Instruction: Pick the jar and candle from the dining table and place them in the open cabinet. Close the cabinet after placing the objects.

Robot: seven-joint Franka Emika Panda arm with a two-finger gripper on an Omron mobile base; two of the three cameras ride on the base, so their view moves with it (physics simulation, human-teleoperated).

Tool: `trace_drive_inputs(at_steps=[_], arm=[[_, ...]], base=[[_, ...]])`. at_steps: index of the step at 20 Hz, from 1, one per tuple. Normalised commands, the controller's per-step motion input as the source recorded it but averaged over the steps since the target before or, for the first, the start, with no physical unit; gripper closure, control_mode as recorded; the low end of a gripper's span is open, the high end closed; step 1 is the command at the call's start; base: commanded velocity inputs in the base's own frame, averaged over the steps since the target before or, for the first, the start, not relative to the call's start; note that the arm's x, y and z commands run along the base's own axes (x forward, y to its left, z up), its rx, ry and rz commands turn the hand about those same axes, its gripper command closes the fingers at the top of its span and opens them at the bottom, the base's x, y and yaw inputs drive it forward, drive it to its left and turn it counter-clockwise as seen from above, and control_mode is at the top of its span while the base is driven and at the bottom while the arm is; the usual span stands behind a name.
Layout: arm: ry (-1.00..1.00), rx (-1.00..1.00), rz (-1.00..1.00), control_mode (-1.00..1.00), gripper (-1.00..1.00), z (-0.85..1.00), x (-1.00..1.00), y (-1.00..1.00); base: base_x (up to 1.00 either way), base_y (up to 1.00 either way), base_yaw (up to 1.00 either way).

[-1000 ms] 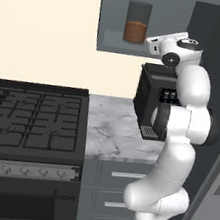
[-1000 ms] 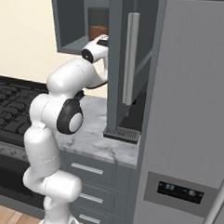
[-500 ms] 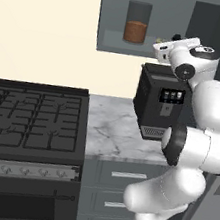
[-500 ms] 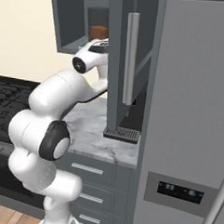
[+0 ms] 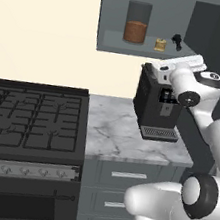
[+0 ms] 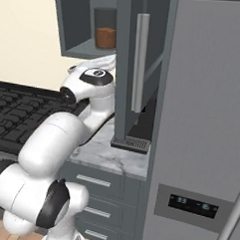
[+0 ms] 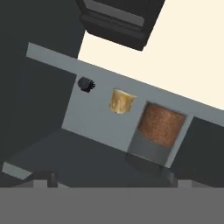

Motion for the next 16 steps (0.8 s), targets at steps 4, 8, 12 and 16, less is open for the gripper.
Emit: trace_drive_inputs(at_steps=[4,8,12,16], arm=[[0.06,0.01,0.0,-1.0,-1.0,0.0,-0.73,0.39],[0.17,0.07,0.0,-1.0,-1.0,0.0,-0.55,0.29],[0.27,0.18,0.0,-1.0,-1.0,0.02,-0.39,0.17],[0.39,0.26,0.0,-1.0,-1.0,0.1,-0.1,0.03]], base=[[0.0,0.0,0.0],[0.0,0.0,0.0],[0.0,0.0,0.0],[0.0,0.0,0.0]])
